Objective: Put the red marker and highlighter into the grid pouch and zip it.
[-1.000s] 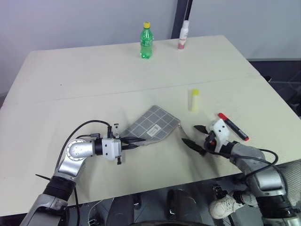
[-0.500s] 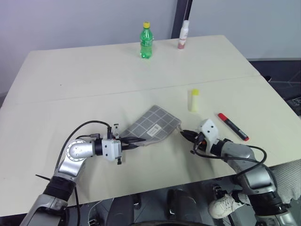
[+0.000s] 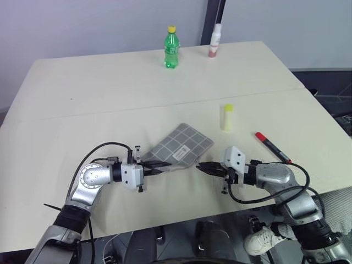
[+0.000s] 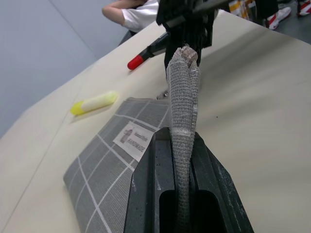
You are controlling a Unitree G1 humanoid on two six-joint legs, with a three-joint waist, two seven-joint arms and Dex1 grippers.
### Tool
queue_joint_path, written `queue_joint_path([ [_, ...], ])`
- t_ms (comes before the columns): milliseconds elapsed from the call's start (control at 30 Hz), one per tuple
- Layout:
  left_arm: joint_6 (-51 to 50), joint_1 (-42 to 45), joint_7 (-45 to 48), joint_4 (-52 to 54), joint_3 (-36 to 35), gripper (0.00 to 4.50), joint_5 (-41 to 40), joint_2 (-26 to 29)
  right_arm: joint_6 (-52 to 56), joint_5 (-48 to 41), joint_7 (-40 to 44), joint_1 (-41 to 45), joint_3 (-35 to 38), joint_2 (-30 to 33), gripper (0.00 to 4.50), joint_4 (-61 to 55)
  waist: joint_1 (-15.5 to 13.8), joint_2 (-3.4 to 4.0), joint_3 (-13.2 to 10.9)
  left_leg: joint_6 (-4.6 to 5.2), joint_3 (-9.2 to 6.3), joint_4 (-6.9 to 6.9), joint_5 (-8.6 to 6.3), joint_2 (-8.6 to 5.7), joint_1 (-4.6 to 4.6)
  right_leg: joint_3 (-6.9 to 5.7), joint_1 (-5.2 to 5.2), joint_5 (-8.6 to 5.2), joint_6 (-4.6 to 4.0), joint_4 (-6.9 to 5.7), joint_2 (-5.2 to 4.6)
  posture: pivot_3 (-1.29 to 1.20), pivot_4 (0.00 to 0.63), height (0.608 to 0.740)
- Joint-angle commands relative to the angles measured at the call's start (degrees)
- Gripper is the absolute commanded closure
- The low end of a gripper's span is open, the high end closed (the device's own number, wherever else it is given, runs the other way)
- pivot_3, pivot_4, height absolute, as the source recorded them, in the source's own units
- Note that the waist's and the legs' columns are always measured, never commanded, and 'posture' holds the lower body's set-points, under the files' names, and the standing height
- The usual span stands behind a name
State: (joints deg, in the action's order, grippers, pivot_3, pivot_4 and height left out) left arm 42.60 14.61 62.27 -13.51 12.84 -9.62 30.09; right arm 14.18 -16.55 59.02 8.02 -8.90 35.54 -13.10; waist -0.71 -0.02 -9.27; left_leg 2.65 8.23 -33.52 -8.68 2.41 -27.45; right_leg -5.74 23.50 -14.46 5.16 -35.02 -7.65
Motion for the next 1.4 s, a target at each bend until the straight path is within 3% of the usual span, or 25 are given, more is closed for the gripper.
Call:
queue_joint_path([
  [33, 1.27, 1.2, -0.52, -0.22, 0.52, 4.5, 0.6, -0.34, 3.75, -5.35, 3.21, 2.29, 0.28, 0.19, 4.47, -3.05, 0.01, 0.0, 0.0, 0.0, 0.0, -0.01, 0.0, 0.0, 0.0, 0.0, 0.0, 0.0, 0.0, 0.0, 0.0, 0.0, 0.15, 0.74],
  [433, 1.96, 0.89, -2.96, -0.89, 0.76, 4.5, 3.14, -1.32, 11.62, -10.87, 7.79, 2.66, -0.45, 3.67, 4.47, -9.71, -0.04, 0.0, 0.0, 0.07, -0.02, -0.18, -0.04, 0.02, -0.01, -0.08, -0.07, 0.01, 0.0, -0.02, -0.02, 0.0, 0.15, 0.74],
  [800, 3.14, 2.4, -5.08, -2.94, 1.59, 4.5, 4.99, -1.5, 24.75, -24.39, 4.76, 5.78, 4.26, 2.94, 4.47, -16.0, -0.05, 0.0, 0.0, 0.11, -0.01, -0.2, -0.07, 0.06, -0.03, -0.08, -0.06, 0.02, -0.03, -0.02, -0.04, 0.0, 0.15, 0.74],
  [1033, 3.34, 2.73, -6.12, -3.25, 1.96, 4.5, 5.17, -1.65, 23.89, -21.24, 2.05, 4.89, 3.96, 3.18, 4.47, -13.74, -0.02, 0.0, 0.0, 0.12, -0.01, -0.2, -0.08, 0.06, -0.03, -0.09, -0.05, 0.02, -0.03, -0.02, -0.03, 0.0, 0.15, 0.74],
  [1067, 3.44, 2.78, -6.3, -3.32, 1.92, 4.5, 5.29, -1.62, 23.94, -21.48, 1.88, 4.56, 4.23, 3.17, 3.93, -13.8, -0.02, 0.0, 0.0, 0.12, -0.01, -0.2, -0.08, 0.06, -0.03, -0.08, -0.05, 0.02, -0.03, -0.02, -0.03, 0.0, 0.15, 0.74],
  [1100, 3.56, 2.87, -6.47, -3.47, 1.86, 4.5, 5.41, -1.61, 23.86, -21.63, 1.79, 4.32, 4.41, 3.17, 3.68, -13.88, -0.02, 0.0, 0.0, 0.12, -0.01, -0.2, -0.08, 0.06, -0.03, -0.08, -0.06, 0.02, -0.03, -0.02, -0.03, 0.0, 0.15, 0.74],
  [1333, 5.76, 3.78, -10.47, -5.09, -0.25, 4.5, 7.69, -1.25, 19.85, -21.61, -3.66, -2.46, 12.59, 2.36, 0.17, -14.93, -0.2, -0.01, 0.0, 0.12, -0.01, -0.22, -0.08, 0.06, -0.05, -0.1, -0.06, 0.02, -0.02, -0.02, -0.03, 0.0, 0.15, 0.74],
  [1400, 6.01, 3.83, -11.44, -5.41, -0.63, 4.5, 7.45, -1.18, 18.54, -21.46, -5.2, -4.71, 15.05, 2.23, 0.07, -15.82, -0.07, -0.01, 0.0, 0.13, -0.01, -0.21, -0.08, 0.06, -0.05, -0.1, -0.07, 0.02, -0.02, -0.02, -0.03, 0.0, 0.15, 0.74],
])
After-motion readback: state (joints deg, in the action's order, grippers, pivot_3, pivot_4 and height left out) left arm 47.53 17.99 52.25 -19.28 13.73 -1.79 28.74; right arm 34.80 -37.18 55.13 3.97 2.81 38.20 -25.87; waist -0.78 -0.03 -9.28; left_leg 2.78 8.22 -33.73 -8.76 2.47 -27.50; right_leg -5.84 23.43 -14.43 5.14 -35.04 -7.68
